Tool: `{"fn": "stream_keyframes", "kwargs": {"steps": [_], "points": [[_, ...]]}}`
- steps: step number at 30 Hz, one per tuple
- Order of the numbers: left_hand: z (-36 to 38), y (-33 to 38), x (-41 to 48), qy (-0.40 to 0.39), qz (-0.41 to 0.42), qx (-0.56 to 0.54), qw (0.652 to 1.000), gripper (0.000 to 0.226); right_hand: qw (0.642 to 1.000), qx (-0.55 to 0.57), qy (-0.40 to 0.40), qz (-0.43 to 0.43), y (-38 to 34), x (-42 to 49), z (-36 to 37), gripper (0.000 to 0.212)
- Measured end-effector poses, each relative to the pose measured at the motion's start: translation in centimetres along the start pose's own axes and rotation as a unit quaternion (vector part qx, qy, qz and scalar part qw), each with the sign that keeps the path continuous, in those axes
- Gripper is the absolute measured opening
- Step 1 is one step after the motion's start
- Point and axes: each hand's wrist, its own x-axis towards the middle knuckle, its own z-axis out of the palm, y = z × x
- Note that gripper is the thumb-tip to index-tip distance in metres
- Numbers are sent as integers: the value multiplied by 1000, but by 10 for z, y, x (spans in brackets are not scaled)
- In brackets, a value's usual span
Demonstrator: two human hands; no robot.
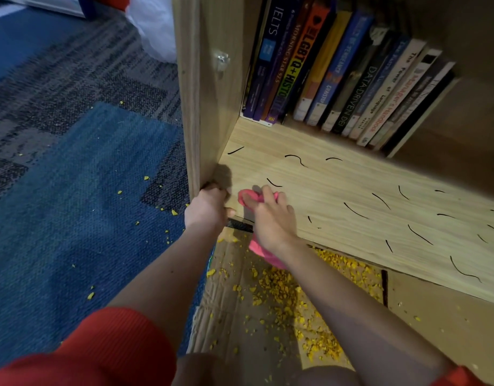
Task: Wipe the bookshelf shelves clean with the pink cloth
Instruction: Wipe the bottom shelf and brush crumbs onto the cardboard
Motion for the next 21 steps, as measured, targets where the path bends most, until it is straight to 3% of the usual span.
{"fn": "stream_keyframes", "kwargs": {"steps": [3,6,9,11,16,21], "points": [[0,1,-5,-4,27,-2,1000,27,999,3,-24,-22,-4,-8,3,67],[-3,-13,-14,-9,90,7,996,38,1000,5,-25,1,11,-5,-4,71],[-8,-38,-28,19,117,51,992,49,997,52,-21,53,5,12,-12,59],[-13,-50,-37,36,100,69,992,50,997,65,-19,46,-14,20,-10,51],[-14,-46,-39,32,91,42,994,54,998,33,-37,-47,-44,11,13,55],[-9,-40,-45,28,53,16,998,55,997,54,-28,37,-29,17,-2,52]]}}
